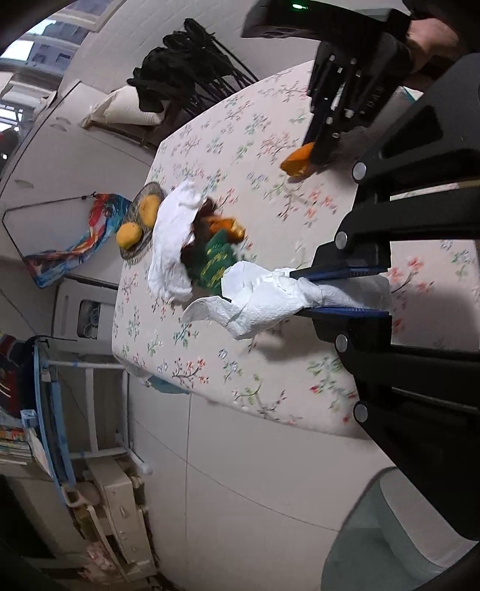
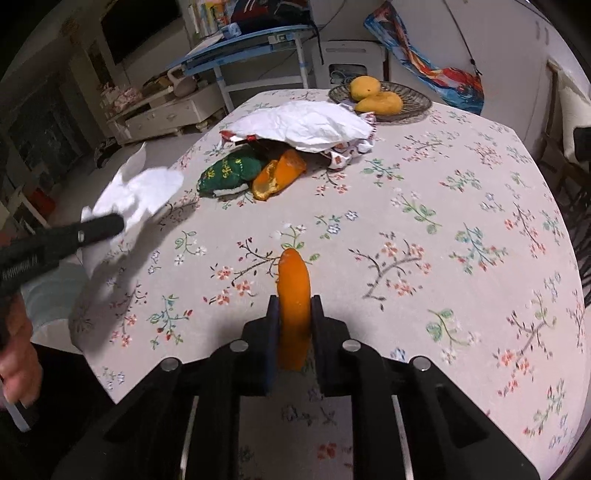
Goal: Collect trash
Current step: 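Grasp an orange peel with the right gripper while the left grasps a white tissue, then regrasp the white tissue with the left gripper while the right regrasps the orange peel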
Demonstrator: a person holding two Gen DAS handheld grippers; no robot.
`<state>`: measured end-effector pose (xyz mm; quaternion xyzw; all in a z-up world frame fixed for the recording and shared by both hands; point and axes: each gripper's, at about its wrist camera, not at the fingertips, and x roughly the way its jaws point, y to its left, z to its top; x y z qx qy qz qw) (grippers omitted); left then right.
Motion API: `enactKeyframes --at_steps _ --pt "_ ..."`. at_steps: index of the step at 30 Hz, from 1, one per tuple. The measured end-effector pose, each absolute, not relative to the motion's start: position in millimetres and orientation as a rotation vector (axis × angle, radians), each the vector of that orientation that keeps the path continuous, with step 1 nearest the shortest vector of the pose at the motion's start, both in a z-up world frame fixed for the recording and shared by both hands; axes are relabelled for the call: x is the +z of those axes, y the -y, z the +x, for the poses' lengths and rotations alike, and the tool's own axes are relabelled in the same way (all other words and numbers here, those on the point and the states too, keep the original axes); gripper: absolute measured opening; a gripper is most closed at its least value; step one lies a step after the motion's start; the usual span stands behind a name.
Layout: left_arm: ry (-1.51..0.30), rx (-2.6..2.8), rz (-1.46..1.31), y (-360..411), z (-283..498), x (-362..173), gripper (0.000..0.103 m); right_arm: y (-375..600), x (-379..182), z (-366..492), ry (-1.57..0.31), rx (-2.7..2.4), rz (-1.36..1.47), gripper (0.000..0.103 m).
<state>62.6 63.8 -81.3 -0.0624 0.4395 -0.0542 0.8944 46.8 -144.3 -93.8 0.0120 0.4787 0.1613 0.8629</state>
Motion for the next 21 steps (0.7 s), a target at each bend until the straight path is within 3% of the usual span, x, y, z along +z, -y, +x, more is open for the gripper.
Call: enactKeyframes --at_steps 21 --pt "-0.873 -0.155 -0.004 -31.6 11.6 -82.9 0.013 167.4 -92.7 3.9 -0.988 0.246 0.070 0.017"
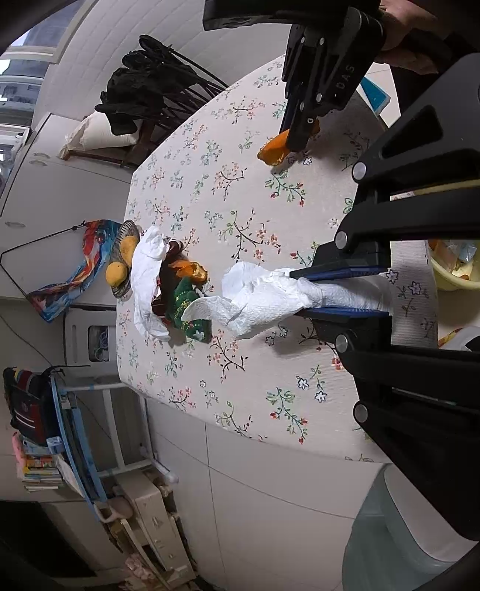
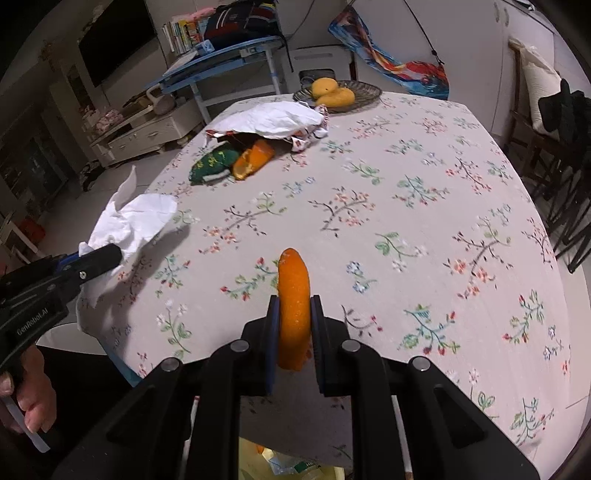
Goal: Collect trash
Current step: 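Regrasp the white tissue with the left gripper while the right regrasps the orange peel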
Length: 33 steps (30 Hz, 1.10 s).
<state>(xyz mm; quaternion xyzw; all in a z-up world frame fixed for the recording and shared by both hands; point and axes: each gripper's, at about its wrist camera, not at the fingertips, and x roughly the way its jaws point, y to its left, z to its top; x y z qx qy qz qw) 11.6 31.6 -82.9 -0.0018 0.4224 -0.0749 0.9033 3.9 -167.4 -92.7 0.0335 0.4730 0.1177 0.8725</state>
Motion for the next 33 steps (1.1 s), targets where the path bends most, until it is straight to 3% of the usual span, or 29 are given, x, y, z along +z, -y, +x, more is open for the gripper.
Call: enactKeyframes --at_steps 9,13,17,19,23,25,26,27,28,30,33 --pt "-0.898 -0.131 0.006 -29.5 19.5 -89.1 0.016 165.5 -97.4 4.7 -0.999 0.254 0.061 0.022" --pt "-0.930 -0.113 0.017 -28.1 25.1 -97.1 0.036 165.0 -96.0 3.0 -0.993 0.256 0.059 0.037" --pt "-0.939 -0.094 0.025 -25.7 27.9 -101.0 0.057 164.5 -96.7 1.9 -0.995 0.261 0.055 0.038" --pt "-0.944 -0.079 0.027 -25.7 29.0 -102.8 0.064 163.4 -96.7 1.7 -0.995 0.260 0.045 0.038" --pt "-0.960 -0.076 0.018 -26.6 32.1 -106.9 0.065 161.4 -96.5 0.7 -0.994 0.250 0.024 0.037" --pt "-0.965 -0.082 0.030 -24.5 32.4 -109.5 0.065 160.3 -96.4 0.2 -0.994 0.243 0.006 0.028" --pt "-0.974 -0.090 0.049 -21.6 32.7 -111.5 0.056 160.0 -96.5 0.1 -0.995 0.245 0.001 0.024" --pt "-0.982 -0.097 0.071 -18.5 32.8 -113.9 0.047 160.2 -96.3 0.1 -0.997 0.248 0.002 0.019" --pt "-0.992 -0.104 0.084 -16.1 33.1 -115.7 0.022 160.5 -96.2 0.4 -0.997 0.250 0.004 0.018" --pt "-0.989 -0.116 0.092 -13.5 31.7 -116.2 0.015 161.5 -95.8 -0.2 -0.996 0.254 0.013 0.017" --pt "-0.936 -0.121 0.098 -13.6 23.7 -105.7 0.013 163.1 -92.7 -3.1 -0.991 0.265 0.051 0.017"
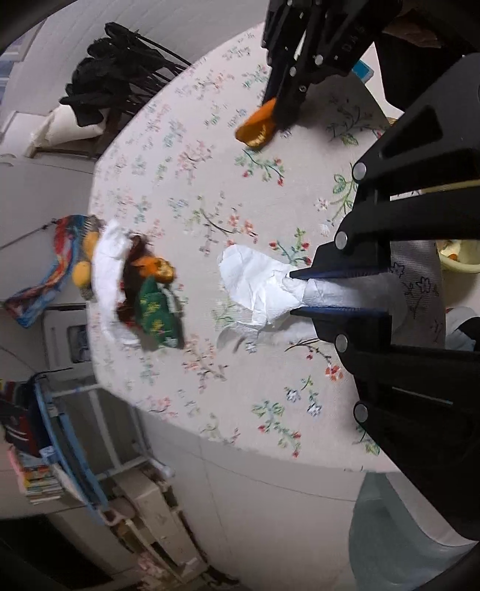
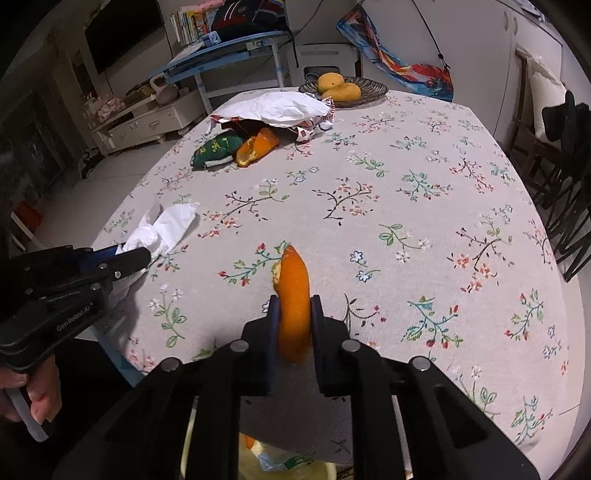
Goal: Collect trash
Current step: 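Regrasp the white tissue with the left gripper while the right regrasps the orange peel, then carry the orange peel over the basin and open the right gripper while the left carries the tissue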
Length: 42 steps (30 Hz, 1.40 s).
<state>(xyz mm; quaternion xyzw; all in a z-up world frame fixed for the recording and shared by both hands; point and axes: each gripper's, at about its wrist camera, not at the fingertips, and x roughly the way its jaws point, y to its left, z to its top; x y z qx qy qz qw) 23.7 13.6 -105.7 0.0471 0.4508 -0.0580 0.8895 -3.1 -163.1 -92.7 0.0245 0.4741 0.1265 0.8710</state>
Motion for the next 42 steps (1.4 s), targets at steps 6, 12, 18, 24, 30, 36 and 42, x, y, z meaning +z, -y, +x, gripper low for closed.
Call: enactKeyframes --at_steps 6,12,18,24,30,36,42 --pt "-0.840 -0.177 0.026 -18.9 6.1 -81.4 0.013 160.9 -81.6 -19.7 -0.954 0.293 0.104 0.017" --pt "-0.790 -0.229 -0.044 -20.1 -16.8 -69.8 0.013 159.5 -71.1 -41.2 -0.917 0.322 0.144 0.017" --pt "-0.777 -0.250 -0.068 -20.8 -38.7 -67.6 0.013 156.3 -67.8 -61.0 -0.909 0.346 0.170 0.017" --pt "-0.780 -0.250 -0.056 -17.6 -61.3 -70.8 0.013 147.4 -70.8 -85.9 -0.931 0.376 0.169 0.017" --pt "-0.780 -0.250 -0.057 -19.0 -82.5 -72.6 0.013 138.7 -77.6 -114.5 -0.975 0.400 0.159 0.017" --pt "-0.776 -0.258 -0.054 -19.8 -100.5 -73.7 0.013 129.5 -91.6 -141.4 -1.050 0.412 0.133 0.017" --pt "-0.773 -0.268 -0.048 -19.0 -117.2 -73.8 0.013 121.6 -102.7 -157.9 -1.105 0.410 0.104 0.017"
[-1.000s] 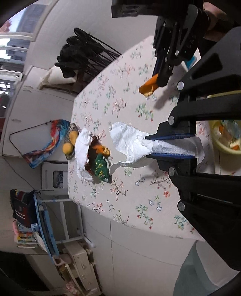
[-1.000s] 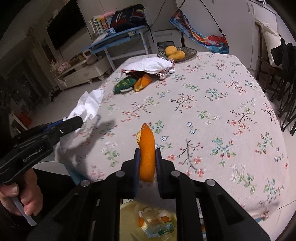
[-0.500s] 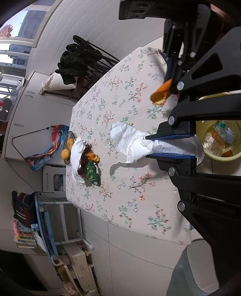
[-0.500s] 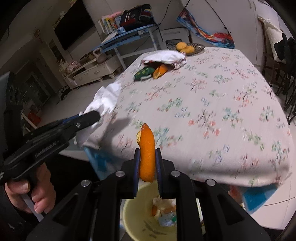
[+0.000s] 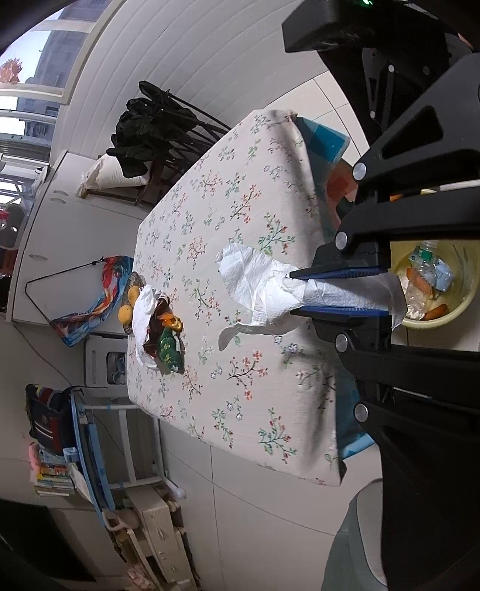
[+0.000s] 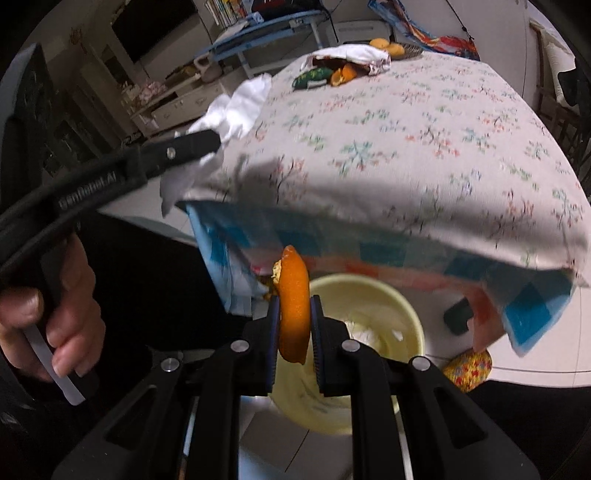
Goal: Collect trash
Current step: 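Carry the orange peel over the basin and open the right gripper while the left carries the tissue, then drop the white tissue into the yellow basin with the left gripper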
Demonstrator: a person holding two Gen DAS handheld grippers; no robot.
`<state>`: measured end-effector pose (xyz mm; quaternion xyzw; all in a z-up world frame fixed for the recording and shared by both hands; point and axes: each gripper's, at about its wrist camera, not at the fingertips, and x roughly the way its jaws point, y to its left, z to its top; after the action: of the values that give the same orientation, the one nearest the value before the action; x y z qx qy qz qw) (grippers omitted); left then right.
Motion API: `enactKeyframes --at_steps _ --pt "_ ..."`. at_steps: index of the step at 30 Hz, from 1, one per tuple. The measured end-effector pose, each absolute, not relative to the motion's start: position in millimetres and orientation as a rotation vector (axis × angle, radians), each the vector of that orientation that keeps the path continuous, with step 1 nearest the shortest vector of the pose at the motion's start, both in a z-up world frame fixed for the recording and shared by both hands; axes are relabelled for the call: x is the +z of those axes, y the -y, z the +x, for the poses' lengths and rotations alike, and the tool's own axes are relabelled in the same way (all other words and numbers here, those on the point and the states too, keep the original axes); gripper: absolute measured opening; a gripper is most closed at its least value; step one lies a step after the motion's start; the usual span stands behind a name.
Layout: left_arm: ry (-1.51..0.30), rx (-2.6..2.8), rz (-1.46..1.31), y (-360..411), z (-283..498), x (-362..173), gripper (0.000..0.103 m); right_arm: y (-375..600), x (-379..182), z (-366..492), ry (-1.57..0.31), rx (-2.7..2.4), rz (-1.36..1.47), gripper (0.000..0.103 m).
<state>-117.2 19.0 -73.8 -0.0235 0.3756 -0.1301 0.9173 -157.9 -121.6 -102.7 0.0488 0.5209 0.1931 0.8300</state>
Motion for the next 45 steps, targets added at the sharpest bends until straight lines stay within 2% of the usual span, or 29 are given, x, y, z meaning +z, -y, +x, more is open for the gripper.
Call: enactKeyframes --at_steps 5,7,13,18,31,38,45 --pt "-0.775 -0.281 -0.035 -17.5 -128.3 -75.5 0.013 119.7 -117.1 -162.3 -1.180 0.393 0.091 0.020" --pt "-0.781 -0.288 -0.029 -15.3 -130.6 -77.1 0.013 123.1 -119.8 -164.1 -1.183 0.362 0.092 0.032" --pt "-0.797 -0.314 -0.001 -6.4 -134.9 -82.4 0.013 145.2 -111.1 -163.7 -1.114 0.283 0.183 0.047" --pt "-0.834 -0.358 0.033 3.9 -137.8 -89.9 0.013 173.7 -90.1 -167.0 -0.963 0.189 0.291 0.062" --pt "-0.949 -0.542 0.210 46.5 -158.1 -118.1 0.013 198.7 -74.5 -174.0 -0.826 0.100 0.373 0.063" --pt "-0.964 -0.568 0.296 59.7 -168.3 -125.9 0.039 206.2 -75.5 -173.6 -0.813 0.084 0.392 0.065" --pt "-0.942 -0.516 0.247 48.2 -160.2 -118.0 0.044 207.7 -75.4 -174.7 -0.808 0.079 0.402 0.066"
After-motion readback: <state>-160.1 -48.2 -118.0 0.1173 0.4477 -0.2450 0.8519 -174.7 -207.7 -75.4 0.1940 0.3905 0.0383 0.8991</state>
